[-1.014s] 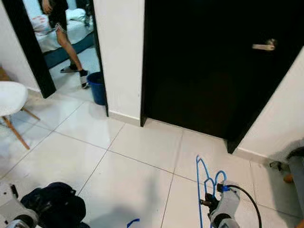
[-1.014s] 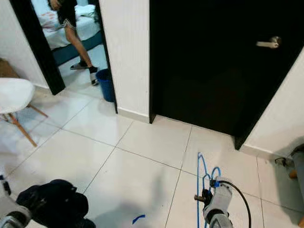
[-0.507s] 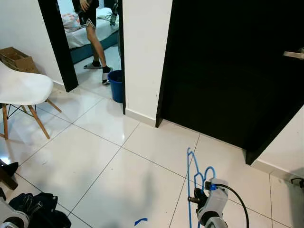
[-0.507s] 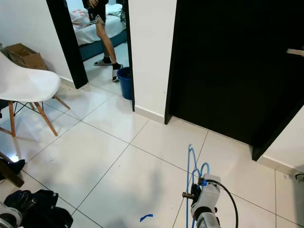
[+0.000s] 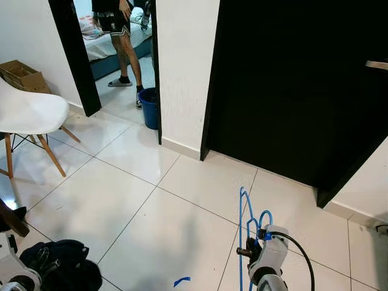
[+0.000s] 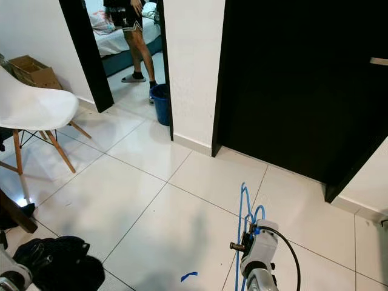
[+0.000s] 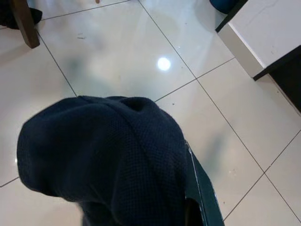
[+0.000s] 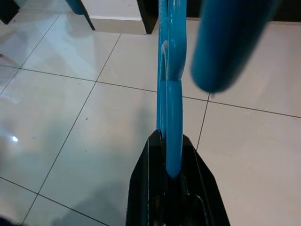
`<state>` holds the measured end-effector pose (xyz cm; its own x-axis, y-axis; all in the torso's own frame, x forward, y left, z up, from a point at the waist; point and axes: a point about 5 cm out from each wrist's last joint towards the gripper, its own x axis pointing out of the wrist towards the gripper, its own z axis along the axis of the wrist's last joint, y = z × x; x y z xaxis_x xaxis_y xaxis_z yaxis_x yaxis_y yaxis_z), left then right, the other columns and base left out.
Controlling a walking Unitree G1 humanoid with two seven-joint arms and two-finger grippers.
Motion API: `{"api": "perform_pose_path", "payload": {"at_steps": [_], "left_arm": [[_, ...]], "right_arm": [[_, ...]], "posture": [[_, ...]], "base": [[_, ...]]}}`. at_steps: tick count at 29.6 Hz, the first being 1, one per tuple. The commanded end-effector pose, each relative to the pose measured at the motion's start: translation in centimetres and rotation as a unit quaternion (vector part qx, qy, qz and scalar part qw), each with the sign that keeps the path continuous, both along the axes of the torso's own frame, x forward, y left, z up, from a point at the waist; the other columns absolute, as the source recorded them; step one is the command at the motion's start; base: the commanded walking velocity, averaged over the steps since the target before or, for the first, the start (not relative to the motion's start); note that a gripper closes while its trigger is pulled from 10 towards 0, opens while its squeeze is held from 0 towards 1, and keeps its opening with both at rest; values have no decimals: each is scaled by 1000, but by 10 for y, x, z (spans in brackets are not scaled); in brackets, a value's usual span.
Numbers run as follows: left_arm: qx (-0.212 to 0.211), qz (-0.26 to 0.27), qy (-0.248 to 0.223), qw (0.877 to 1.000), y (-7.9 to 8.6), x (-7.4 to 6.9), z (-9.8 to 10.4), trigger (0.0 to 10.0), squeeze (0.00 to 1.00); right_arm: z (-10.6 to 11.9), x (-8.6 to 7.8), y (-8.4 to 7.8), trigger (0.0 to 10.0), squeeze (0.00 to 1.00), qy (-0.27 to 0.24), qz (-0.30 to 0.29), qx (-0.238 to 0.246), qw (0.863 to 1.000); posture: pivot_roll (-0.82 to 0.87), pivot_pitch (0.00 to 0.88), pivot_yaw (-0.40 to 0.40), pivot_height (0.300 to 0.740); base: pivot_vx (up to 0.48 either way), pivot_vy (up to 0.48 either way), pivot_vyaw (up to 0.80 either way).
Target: Hang hanger
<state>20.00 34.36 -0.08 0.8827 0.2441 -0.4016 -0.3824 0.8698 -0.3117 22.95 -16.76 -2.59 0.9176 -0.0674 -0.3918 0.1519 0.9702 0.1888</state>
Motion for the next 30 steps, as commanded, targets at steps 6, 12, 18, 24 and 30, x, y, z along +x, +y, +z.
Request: {"api": "perform_pose_path", "payload": {"at_steps": [6, 12, 18, 24, 30], "left_arm": [[14, -3, -5, 1000, 7, 2, 7, 10000, 0], [15, -1, -7, 1000, 8, 1, 7, 10000, 0], [15, 1, -8, 1000, 9, 1, 8, 10000, 0], [16, 3, -10, 1000, 9, 1, 8, 10000, 0], [15, -2, -9, 1000, 8, 3, 8, 10000, 0]], "right_arm": [[1, -2, 3, 10000, 0, 5, 0, -1, 1000], [0, -3, 1, 10000, 0, 8, 0, 0, 1000], [0, -3, -2, 10000, 0, 10, -1, 0, 1000], [1, -2, -3, 10000, 0, 12, 1, 1, 1000], [2, 0, -6, 10000, 0, 13, -4, 1, 1000]], "posture": [[267, 63, -9, 740], [271, 72, -9, 740], [276, 75, -18, 740], [276, 76, -19, 740], [274, 75, -16, 740]], "base": [[0, 0, 0], [0, 0, 0], [0, 0, 0], [0, 0, 0], [0, 0, 0]]}}
